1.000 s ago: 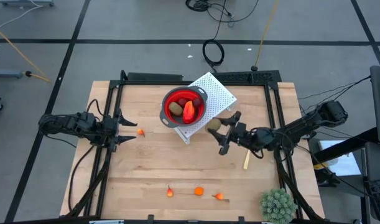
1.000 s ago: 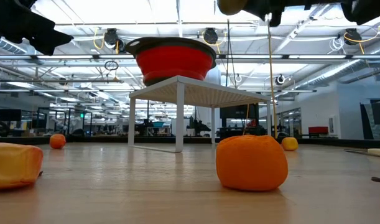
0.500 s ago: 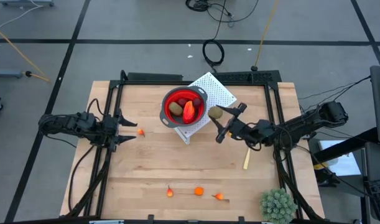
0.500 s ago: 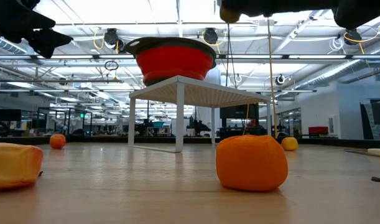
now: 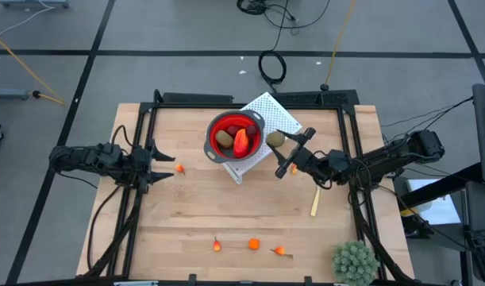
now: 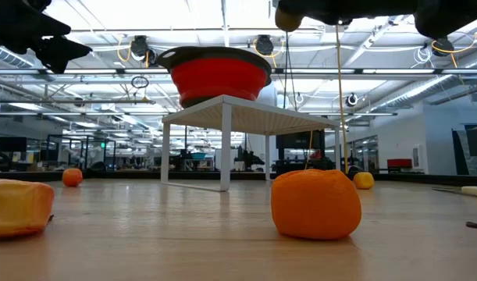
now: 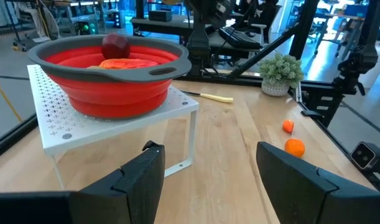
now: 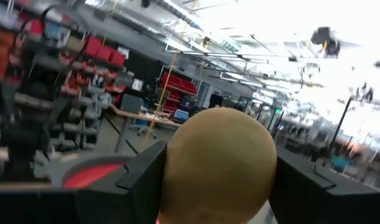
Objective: Pick & Place Fruit
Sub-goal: Put the kiwi into the red strainer bowl on the shelf
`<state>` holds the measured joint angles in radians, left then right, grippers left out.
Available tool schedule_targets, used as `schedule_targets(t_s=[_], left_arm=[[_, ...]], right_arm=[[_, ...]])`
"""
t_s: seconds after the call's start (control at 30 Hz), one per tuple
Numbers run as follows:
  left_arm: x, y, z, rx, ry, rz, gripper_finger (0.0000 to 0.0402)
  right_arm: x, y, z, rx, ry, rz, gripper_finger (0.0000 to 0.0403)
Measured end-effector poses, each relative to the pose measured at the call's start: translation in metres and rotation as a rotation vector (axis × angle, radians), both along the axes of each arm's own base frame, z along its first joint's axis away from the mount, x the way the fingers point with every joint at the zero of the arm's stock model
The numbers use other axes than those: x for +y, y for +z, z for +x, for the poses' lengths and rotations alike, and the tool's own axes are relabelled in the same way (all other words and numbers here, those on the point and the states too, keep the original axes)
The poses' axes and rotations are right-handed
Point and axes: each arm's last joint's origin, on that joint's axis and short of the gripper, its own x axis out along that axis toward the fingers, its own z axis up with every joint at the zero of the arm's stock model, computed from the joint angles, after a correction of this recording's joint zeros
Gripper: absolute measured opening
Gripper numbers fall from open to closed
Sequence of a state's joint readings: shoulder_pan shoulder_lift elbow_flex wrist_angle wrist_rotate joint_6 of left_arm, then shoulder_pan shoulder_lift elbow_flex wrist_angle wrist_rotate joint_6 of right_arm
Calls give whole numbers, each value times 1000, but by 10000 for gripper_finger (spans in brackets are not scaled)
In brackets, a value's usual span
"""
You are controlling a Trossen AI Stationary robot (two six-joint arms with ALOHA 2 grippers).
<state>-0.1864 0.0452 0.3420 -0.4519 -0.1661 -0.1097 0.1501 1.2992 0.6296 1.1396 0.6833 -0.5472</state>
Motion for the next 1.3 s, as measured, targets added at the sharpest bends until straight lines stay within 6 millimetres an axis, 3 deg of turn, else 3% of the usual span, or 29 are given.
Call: schedule_targets(t_s=[0.3, 0.63, 0.83, 1.1, 1.3], left_arm=[[0, 0, 0, 0, -2, 22, 253], [0, 0, 0, -1, -7, 53, 253], [0, 0, 0, -1, -7, 56, 253], [0, 0, 0, 0, -8, 57, 253], [0, 0, 0, 0, -8, 58, 253]], right_arm=[[-22, 30, 17, -96, 86, 124, 227], [-54, 77, 40, 145, 162, 276, 225], [-71, 99, 40, 139, 207, 312, 222], [-86, 102, 38, 106, 239, 366, 226], [-91, 90, 48, 144, 255, 394, 222]])
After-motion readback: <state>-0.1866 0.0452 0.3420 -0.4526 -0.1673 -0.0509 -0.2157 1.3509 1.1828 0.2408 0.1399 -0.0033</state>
